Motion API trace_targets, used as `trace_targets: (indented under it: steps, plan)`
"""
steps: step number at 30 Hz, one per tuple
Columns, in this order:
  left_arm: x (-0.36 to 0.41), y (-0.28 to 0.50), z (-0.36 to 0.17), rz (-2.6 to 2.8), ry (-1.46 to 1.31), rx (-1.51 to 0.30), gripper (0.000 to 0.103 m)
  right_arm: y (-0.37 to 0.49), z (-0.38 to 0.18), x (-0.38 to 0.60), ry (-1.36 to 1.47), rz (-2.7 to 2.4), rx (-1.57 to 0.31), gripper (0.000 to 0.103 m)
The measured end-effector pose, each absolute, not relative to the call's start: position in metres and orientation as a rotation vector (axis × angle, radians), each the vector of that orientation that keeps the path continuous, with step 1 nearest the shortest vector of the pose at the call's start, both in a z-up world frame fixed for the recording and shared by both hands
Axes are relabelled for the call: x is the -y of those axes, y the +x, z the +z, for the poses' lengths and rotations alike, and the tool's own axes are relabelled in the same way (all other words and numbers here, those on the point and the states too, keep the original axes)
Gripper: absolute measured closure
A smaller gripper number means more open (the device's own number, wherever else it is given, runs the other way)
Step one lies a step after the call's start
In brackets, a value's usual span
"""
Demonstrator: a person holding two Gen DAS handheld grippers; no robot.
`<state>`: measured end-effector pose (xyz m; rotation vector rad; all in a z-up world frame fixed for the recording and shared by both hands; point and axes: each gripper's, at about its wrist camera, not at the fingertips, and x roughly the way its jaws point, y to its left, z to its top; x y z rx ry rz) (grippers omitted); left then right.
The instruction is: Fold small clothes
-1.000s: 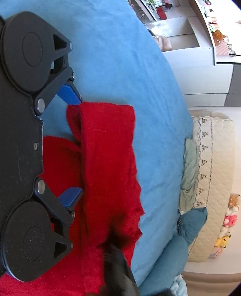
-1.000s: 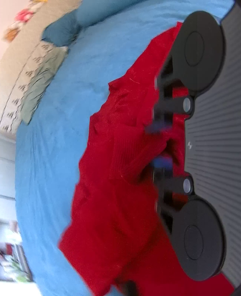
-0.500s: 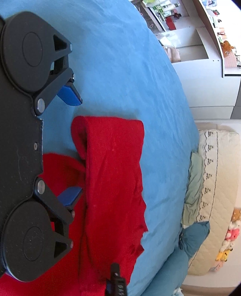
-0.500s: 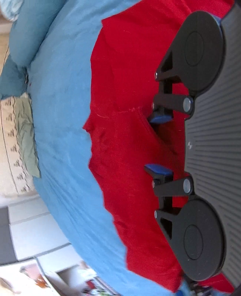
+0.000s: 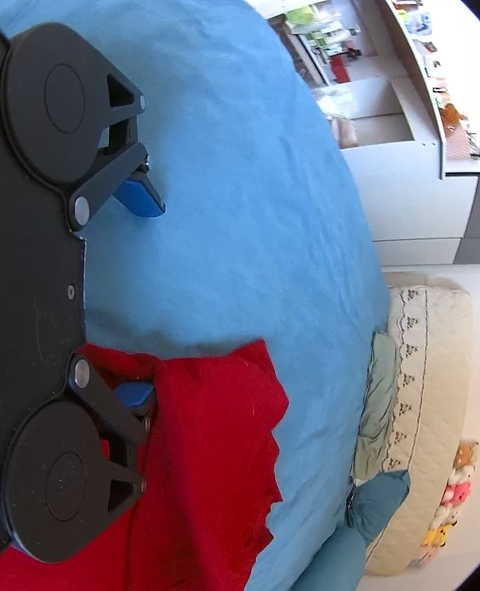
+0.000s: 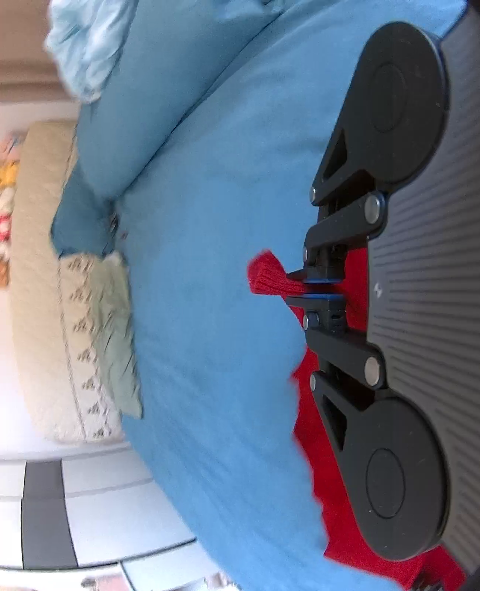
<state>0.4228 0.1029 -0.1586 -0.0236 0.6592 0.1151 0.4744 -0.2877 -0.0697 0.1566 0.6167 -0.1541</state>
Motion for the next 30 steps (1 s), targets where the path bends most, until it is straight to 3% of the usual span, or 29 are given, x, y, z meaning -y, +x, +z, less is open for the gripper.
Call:
trace_targets:
  steps: [8, 11, 12, 13, 14, 16, 20, 30]
  plan:
    - [-0.099, 0.418, -0.157, 0.125, 0.009, -0.686, 0.009, 0.439, -0.138, 0.318, 0.218, -0.152, -0.697, 0.082]
    - [-0.098, 0.409, -0.149, 0.112, 0.026, -0.714, 0.011, 0.425, -0.140, 0.321, 0.205, -0.143, -0.694, 0.074]
    - [-0.096, 0.404, -0.144, 0.103, 0.033, -0.719, 0.011, 0.420, -0.138, 0.324, 0.206, -0.153, -0.701, 0.060]
    - [-0.095, 0.397, -0.136, 0.083, 0.033, -0.712, 0.011, 0.416, -0.136, 0.325, 0.194, -0.163, -0.698, 0.035]
    - [-0.094, 0.391, -0.128, 0.056, 0.020, -0.695, 0.011, 0.410, -0.133, 0.322, 0.158, -0.171, -0.672, 0.017]
    - [-0.089, 0.387, -0.107, -0.016, -0.025, -0.647, 0.008, 0.401, -0.127, 0.310, 0.056, -0.173, -0.603, 0.001]
    - [-0.068, 0.415, -0.086, -0.082, -0.008, -0.580, 0.002, 0.414, -0.127, 0.293, 0.049, -0.108, -0.572, 0.001]
    - [-0.078, 0.521, -0.138, -0.279, -0.086, -0.736, 0.004, 0.442, -0.163, 0.291, 0.102, -0.027, -0.640, 0.001]
